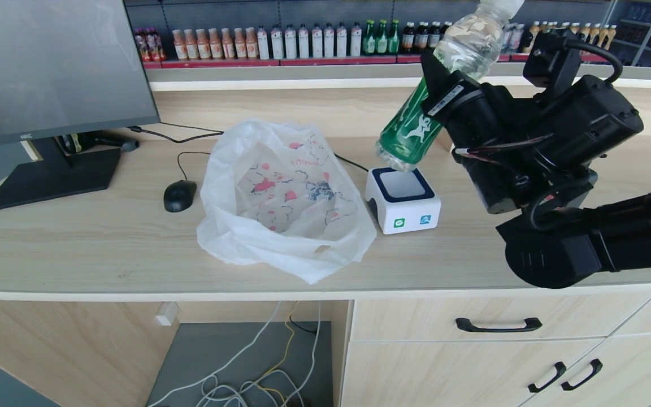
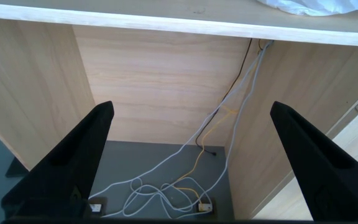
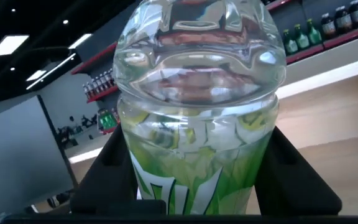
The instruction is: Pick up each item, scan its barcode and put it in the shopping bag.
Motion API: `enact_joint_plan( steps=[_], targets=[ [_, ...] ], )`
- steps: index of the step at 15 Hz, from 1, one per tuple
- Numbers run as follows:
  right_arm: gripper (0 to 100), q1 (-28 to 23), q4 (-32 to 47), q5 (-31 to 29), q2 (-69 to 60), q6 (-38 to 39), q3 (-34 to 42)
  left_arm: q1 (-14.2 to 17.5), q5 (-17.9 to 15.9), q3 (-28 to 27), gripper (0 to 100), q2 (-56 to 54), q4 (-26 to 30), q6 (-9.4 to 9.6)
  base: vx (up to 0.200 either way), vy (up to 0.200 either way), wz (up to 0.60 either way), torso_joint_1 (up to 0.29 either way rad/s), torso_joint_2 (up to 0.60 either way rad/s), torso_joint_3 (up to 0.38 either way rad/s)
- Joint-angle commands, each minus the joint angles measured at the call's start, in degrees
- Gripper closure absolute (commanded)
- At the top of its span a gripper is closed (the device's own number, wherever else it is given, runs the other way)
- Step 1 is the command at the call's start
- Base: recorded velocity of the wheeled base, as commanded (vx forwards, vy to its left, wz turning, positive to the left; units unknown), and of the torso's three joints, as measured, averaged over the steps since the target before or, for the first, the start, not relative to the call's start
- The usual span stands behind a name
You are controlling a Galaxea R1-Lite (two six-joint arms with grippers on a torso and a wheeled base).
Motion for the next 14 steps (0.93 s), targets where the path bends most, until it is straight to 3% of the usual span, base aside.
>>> enact_joint_plan(
  steps=[1, 4, 7, 12, 14],
  targets=[
    [100, 2.71, -2.26, 0.01, -1.71, -4.05, 3.81, 0.01, 0.0, 0.0, 0, -0.02, 0.0, 0.0, 0.0, 0.0, 0.0, 0.0, 0.0, 0.0],
    [100, 4.2, -5.77, 0.27, -2.67, -13.63, 8.38, 0.01, 0.0, 0.0, 0, -0.02, 0.0, 0.09, 0.0, 0.0, 0.0, 0.0, 0.0, 0.0],
    [100, 4.11, -6.48, 4.05, -2.67, -19.25, 8.12, 0.01, 0.0, 0.0, 0, -0.02, 0.0, 0.18, 0.0, 0.0, 0.0, 0.0, 0.0, 0.0],
    [100, 4.11, -5.16, 4.84, -1.71, -20.39, 7.85, 0.01, 0.0, 0.0, 0, -0.02, 0.0, 0.26, 0.0, 0.0, 0.0, 0.0, 0.0, 0.0],
    [100, 4.11, -4.02, 4.93, -1.27, -20.39, 6.54, 0.01, 0.0, 0.0, 0, -0.02, 0.0, 0.26, 0.0, 0.2, 0.0, 0.005, 0.0, 0.005]
  ],
)
